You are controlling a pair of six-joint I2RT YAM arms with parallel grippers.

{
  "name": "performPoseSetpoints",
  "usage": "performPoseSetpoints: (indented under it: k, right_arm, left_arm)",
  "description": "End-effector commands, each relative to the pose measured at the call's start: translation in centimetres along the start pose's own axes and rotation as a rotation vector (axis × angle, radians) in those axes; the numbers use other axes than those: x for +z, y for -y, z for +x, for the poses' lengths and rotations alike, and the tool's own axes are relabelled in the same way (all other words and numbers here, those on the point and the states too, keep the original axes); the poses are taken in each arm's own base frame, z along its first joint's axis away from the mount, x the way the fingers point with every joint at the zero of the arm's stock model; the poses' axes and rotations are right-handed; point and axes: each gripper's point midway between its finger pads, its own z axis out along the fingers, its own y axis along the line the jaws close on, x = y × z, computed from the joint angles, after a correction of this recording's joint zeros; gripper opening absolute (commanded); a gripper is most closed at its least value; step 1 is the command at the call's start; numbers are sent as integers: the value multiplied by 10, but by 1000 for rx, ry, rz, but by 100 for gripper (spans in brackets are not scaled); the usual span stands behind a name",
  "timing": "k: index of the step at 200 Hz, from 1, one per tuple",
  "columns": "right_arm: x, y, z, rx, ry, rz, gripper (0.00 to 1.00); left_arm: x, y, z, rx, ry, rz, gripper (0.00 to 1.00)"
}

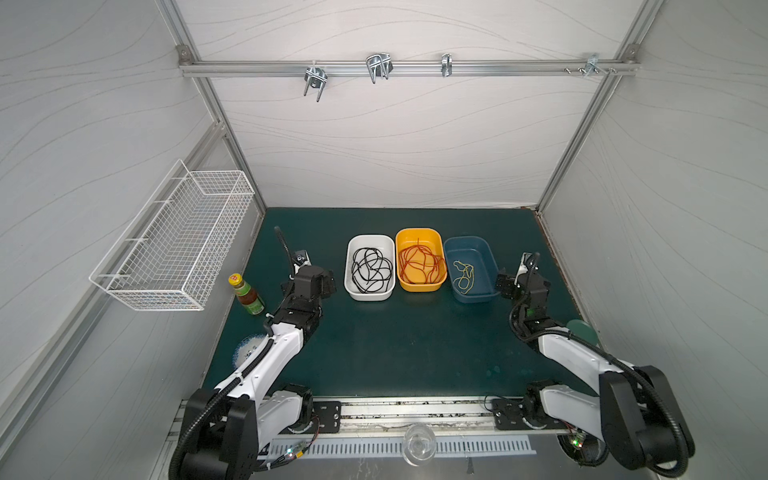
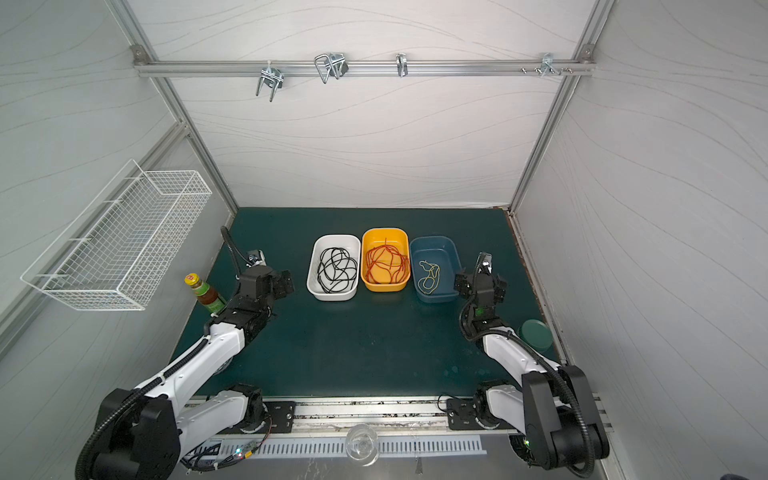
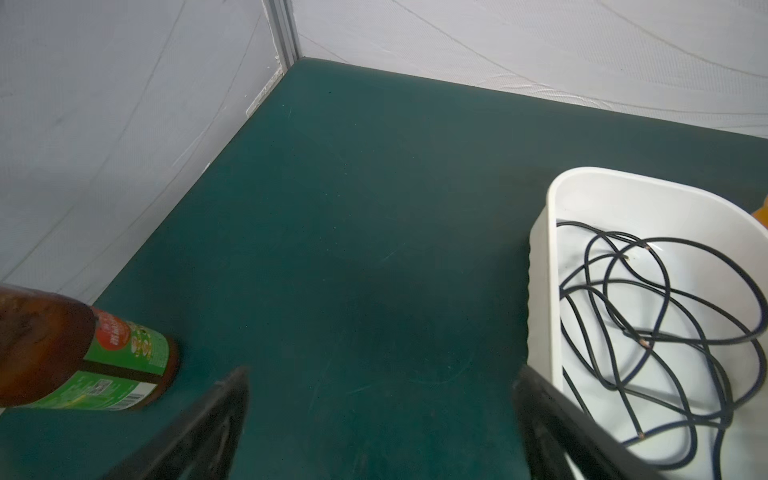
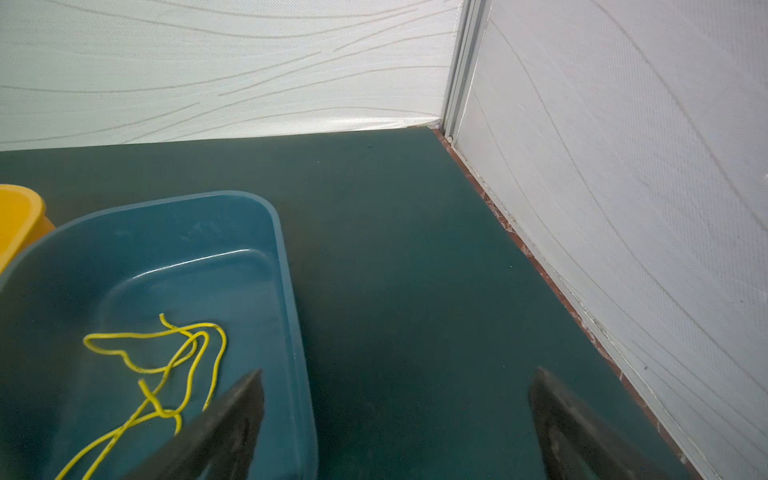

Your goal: Untangle the cables

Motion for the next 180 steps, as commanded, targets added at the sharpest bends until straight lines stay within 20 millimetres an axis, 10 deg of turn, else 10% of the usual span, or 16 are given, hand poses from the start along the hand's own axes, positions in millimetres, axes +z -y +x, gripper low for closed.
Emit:
performPoseSetpoints:
  k: [1,180]
  right_arm:
    - [3,0,-12,-18,62,1,99]
    - [28,-17,15,25,44,-110,99]
  left_arm:
    - [7,-4,-7,-103,35,13,100]
    - [28,1,-3,2,83,48,100]
